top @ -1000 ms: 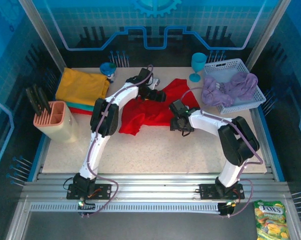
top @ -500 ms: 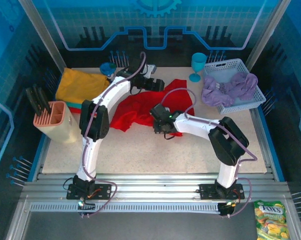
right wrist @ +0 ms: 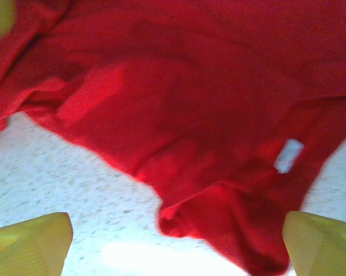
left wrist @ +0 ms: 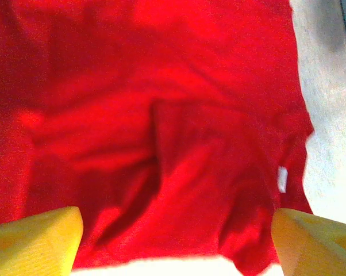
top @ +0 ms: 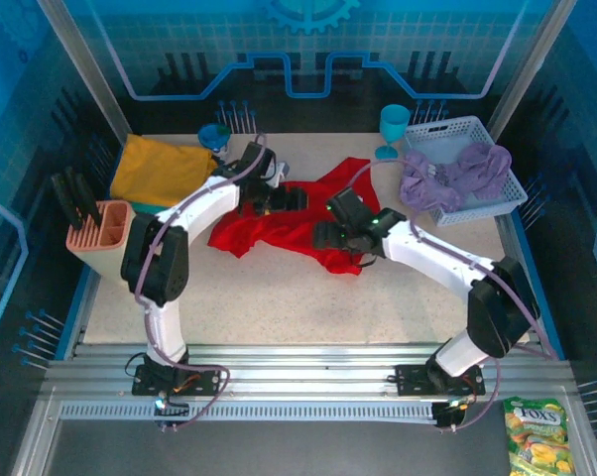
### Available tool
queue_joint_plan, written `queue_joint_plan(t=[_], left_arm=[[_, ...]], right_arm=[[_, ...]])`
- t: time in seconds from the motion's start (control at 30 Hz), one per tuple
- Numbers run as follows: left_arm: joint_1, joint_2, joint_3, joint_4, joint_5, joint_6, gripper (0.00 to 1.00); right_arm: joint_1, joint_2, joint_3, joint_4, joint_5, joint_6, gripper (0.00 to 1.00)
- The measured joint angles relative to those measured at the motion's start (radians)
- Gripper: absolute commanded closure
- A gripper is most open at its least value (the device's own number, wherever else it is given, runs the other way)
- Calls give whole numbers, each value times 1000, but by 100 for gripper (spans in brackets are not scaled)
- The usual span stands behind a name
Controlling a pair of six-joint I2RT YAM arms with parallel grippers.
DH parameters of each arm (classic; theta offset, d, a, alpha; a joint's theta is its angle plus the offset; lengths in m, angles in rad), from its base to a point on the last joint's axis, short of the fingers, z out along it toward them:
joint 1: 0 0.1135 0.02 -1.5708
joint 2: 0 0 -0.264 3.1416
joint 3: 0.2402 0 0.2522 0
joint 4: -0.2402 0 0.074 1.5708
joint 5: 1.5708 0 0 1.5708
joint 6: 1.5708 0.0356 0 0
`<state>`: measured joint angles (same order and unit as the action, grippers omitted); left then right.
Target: Fold and stack the t-shirts
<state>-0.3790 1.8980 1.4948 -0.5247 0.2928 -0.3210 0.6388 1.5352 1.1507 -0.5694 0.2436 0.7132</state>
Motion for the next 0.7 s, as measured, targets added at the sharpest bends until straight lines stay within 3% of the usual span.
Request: queue_joint_plan(t=[0.2, 0.53, 0.7], left_arm=[[-108, -162, -234, 56, -5, -113, 8], [2, -92, -312, 105, -97, -215, 6], [12, 10, -259, 116, -140, -220, 8]], right_arm=[[-209, 26, -36, -2, -79, -108, 7], [-344, 332, 182, 28, -106, -201, 7], [-422, 444, 237, 36, -146, -209, 21]])
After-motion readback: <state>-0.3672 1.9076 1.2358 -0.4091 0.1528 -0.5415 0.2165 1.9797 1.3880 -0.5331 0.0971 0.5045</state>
